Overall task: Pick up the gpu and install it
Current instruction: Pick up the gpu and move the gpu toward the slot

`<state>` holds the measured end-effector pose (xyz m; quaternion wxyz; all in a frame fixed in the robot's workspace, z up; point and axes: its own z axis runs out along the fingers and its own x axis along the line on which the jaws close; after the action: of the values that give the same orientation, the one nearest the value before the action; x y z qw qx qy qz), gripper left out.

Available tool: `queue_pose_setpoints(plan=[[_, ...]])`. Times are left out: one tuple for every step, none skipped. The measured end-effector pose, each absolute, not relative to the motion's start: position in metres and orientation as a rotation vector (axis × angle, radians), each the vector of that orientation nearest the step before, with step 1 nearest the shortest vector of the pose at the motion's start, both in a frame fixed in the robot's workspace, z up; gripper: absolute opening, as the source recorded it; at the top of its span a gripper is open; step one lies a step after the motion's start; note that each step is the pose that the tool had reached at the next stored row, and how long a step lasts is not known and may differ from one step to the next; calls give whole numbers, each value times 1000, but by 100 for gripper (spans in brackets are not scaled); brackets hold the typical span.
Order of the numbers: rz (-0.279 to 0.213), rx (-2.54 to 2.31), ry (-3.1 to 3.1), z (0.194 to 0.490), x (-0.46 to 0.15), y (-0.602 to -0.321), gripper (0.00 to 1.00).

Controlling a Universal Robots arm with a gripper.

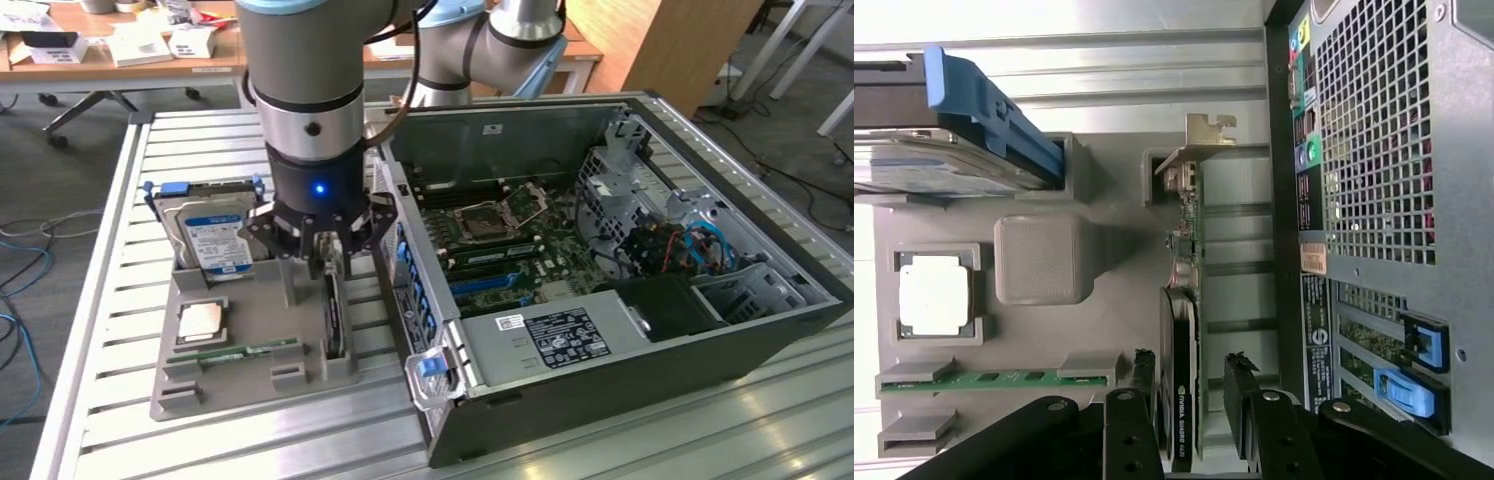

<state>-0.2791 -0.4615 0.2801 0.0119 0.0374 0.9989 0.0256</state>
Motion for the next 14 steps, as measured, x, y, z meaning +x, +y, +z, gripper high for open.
queue_pose_setpoints(plan=[[80,117,3115,278,-279,-461,42],[80,117,3115,276,-279,-461,42],[79,117,3114,275,-279,-461,42],[79,117,3115,273,-279,-461,42],[79,117,3115,271,-279,-461,42],[78,117,3115,269,-279,-461,42],[78,117,3114,268,-279,-462,42],[76,117,3114,266,-279,-461,42],[75,117,3114,265,-279,-461,42],[74,117,3115,264,-279,-461,42],[73,117,3115,263,-279,-461,42],[72,117,3115,261,-279,-461,42],[70,117,3114,260,-279,-461,42],[69,117,3115,258,-279,-461,42]])
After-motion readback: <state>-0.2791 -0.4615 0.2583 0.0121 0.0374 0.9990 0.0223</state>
